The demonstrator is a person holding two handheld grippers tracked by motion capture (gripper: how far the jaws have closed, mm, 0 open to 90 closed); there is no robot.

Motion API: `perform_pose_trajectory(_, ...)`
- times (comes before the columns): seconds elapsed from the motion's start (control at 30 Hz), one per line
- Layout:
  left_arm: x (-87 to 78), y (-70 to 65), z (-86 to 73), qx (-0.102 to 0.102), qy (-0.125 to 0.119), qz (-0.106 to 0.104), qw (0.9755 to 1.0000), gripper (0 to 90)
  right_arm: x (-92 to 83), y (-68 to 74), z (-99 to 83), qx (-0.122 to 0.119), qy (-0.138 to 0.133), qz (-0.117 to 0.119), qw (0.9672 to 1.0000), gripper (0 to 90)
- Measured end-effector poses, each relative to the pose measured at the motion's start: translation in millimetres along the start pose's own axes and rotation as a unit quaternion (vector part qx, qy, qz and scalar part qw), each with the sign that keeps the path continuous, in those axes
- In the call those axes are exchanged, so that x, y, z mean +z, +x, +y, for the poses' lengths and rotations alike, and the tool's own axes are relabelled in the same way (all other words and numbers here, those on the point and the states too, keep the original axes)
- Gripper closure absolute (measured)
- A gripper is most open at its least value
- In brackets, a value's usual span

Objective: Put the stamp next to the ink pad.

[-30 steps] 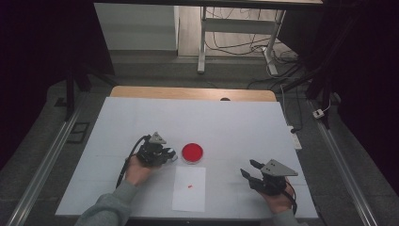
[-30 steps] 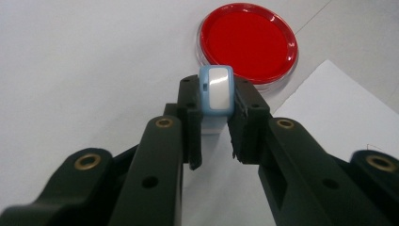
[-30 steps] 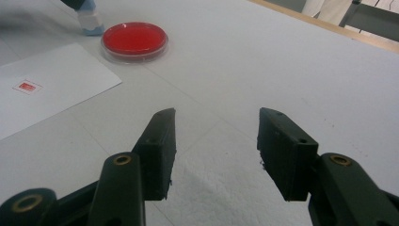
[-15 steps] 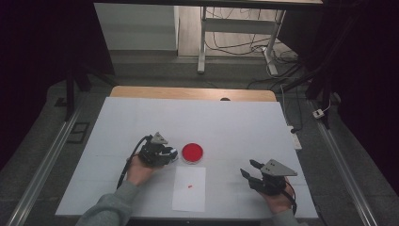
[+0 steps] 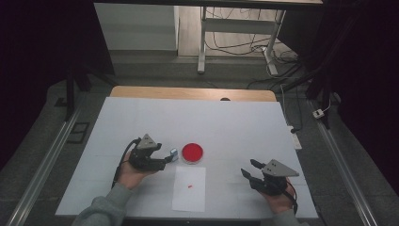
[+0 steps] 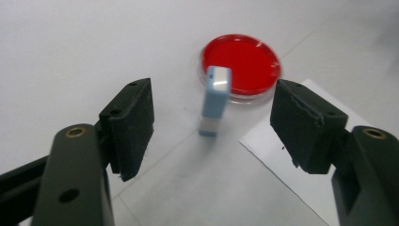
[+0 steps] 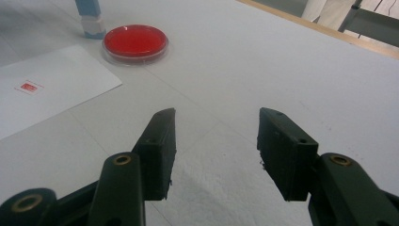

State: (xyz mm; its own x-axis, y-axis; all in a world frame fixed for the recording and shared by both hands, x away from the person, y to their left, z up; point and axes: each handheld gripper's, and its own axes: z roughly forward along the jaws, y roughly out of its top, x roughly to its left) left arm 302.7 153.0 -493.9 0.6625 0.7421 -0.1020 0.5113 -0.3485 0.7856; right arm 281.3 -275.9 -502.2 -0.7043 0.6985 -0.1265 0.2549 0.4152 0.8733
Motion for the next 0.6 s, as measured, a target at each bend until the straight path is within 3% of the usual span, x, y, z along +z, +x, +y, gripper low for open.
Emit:
perform_pose_trajectory(0.17,-18.7,-4.9,-10.3,0.014,-0.008,-0.009,0.9998,30.1,-1.7,-3.4,-1.7,-0.001,0.001,-0.003,1.0,46.8)
perform_pose_trajectory(0.6,-48.6,-0.2,-38.9,-0.008,-0.012,-0.006,0.9999,30.2,-10.7,-12.3,-9.2,-0.001,0.005,-0.002,1.0,45.9)
